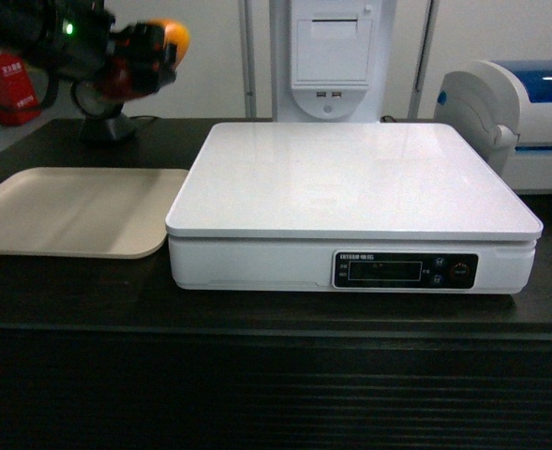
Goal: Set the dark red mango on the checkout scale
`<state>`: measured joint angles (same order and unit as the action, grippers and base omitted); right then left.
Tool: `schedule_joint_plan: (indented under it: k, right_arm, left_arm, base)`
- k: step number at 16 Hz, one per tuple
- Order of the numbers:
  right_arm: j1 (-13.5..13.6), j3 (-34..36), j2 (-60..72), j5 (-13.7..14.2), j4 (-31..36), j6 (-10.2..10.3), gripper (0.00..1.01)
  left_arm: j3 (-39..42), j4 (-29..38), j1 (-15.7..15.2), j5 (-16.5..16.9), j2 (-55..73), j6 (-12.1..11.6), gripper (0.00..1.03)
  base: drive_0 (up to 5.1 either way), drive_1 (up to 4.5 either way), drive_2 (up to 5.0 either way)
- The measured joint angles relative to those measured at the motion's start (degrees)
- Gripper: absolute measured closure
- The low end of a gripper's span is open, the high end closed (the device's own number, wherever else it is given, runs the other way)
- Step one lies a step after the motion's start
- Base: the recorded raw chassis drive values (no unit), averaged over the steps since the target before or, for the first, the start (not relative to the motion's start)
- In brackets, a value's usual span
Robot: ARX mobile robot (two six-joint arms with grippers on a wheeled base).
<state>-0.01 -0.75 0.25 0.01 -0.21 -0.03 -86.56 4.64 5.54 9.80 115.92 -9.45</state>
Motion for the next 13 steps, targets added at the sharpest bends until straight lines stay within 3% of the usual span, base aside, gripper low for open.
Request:
schedule_joint_plan:
  k: [3, 5, 8, 11, 13]
  right_arm:
    - [0.0, 0.0, 0.0, 0.0, 0.0, 0.0, 0.03]
    - [0.0, 0.0, 0.0, 0.0, 0.0, 0.0, 0.03]
    - [0.0, 0.0, 0.0, 0.0, 0.0, 0.0, 0.03]
    - [0.0, 0.0, 0.0, 0.0, 0.0, 0.0, 0.03]
    - [0.0, 0.0, 0.0, 0.0, 0.0, 0.0, 0.03]
  left_arm:
    - [5.8, 3.0, 7.0, 0.1, -6.9, 3.1, 0.42]
    - [6.6, 3.2, 11.3, -1.5, -7.0, 4.5, 0.42]
    - [5.1, 2.4, 20.6, -4.3, -5.3, 6.3, 0.42]
    - [1.6, -0.1, 25.5, -6.2, -0.2, 9.1, 0.42]
    - [-3.4, -2.8, 26.4, -8.1, 3.7, 11.5, 0.42]
  base:
    - [0.0, 0.00, 0.0]
    - [0.0, 0.00, 0.0]
    - [0.0, 0.00, 0.0]
    - [0.0, 0.00, 0.0]
    - [0.0, 0.00, 0.0]
